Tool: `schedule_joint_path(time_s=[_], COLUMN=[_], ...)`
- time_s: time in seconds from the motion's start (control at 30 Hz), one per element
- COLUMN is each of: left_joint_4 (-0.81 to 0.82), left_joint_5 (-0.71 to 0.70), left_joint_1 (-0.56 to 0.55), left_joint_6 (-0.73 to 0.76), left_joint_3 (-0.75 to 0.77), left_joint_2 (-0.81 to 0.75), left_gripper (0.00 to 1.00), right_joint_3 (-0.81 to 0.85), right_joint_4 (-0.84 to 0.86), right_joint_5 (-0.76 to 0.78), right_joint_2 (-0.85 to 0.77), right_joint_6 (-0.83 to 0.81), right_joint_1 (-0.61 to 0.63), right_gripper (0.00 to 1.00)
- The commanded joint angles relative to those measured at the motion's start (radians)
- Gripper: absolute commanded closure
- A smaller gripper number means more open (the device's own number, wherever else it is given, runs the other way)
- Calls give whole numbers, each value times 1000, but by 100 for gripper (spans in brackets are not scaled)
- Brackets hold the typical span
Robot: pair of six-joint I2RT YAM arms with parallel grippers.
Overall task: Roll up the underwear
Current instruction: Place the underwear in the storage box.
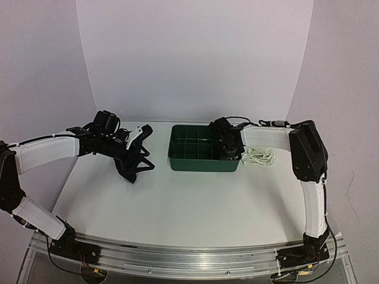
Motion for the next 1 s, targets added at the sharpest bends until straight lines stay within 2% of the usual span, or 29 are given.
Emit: schedule_joint_path(time_s=[0.0, 0.33, 0.4, 0.5, 0.6, 0.7, 0.97], left_joint_4=[28, 36, 40, 43, 46, 51, 56], left_joint_5=[-6, -13, -12, -11, -12, -11, -12], left_joint_1=[0, 0, 0, 0, 0, 0, 0], left_joint_6=[3, 5, 5, 7, 11, 15, 29], left_joint_3=[0, -8, -9, -7, -10, -10, -6], left_joint_2=[-31, -34, -30, -27, -25, -23, -12], left_gripper=[23, 23, 23, 23, 23, 23, 23], right_joint_3=[43, -17, -18, -10, 4, 22, 78], right_joint_4=[-20, -27, -33, -48, -56, -59, -70], right_joint_5=[-112, -149, -147, -150, -144, -130, -141], right_joint_2=[44, 40, 38, 24, -5, -33, -101], right_joint_6=[97, 201, 203, 185, 150, 114, 29], right_joint_1=[-8, -38, -38, -38, -38, -38, -38], right_gripper=[100, 99, 90, 71, 62, 57, 51])
